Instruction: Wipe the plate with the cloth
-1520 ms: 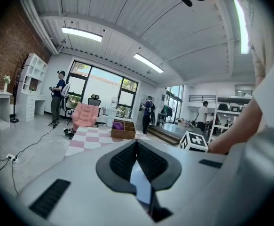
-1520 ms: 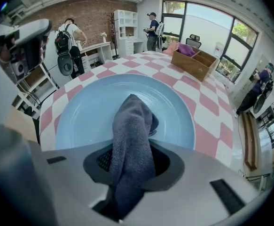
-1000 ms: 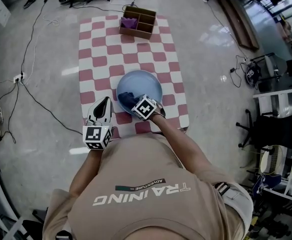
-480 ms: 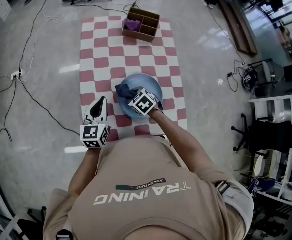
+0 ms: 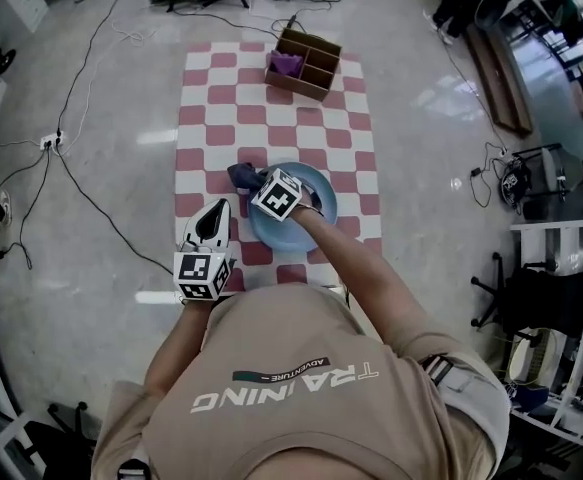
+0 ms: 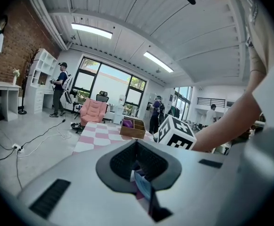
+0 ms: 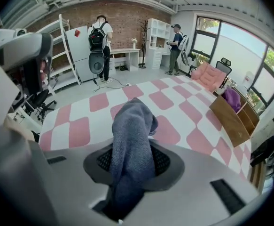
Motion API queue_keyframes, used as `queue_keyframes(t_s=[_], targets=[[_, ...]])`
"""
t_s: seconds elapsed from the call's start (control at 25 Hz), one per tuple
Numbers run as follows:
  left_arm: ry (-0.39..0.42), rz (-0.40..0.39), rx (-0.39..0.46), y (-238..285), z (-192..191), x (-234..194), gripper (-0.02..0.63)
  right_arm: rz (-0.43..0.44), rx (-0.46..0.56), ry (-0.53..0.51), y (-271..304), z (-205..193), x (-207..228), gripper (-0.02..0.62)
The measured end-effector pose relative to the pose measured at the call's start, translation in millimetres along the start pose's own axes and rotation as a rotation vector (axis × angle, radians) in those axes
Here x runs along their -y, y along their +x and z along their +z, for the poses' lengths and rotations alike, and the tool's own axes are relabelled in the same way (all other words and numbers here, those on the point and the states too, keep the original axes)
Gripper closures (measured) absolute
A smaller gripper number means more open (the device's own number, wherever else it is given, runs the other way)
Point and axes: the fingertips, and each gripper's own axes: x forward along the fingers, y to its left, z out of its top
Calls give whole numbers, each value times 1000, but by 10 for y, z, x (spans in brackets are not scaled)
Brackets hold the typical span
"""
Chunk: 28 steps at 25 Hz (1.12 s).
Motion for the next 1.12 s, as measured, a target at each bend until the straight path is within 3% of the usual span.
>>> queue_keyframes(t_s=[0.28, 0.6, 0.84, 1.12], targets=[[-12, 83, 2, -192, -15, -88, 591, -88, -32, 40, -68, -190, 577, 472], [15, 58, -4, -204, 25, 108, 591, -189, -81, 159, -506, -974, 1058, 472], [31, -26, -26, -65, 6, 417, 591, -192, -78, 229, -831, -1515, 888, 472], [58, -121, -41, 71, -45, 743, 591, -133, -28, 301, -1074, -1856, 268, 472]])
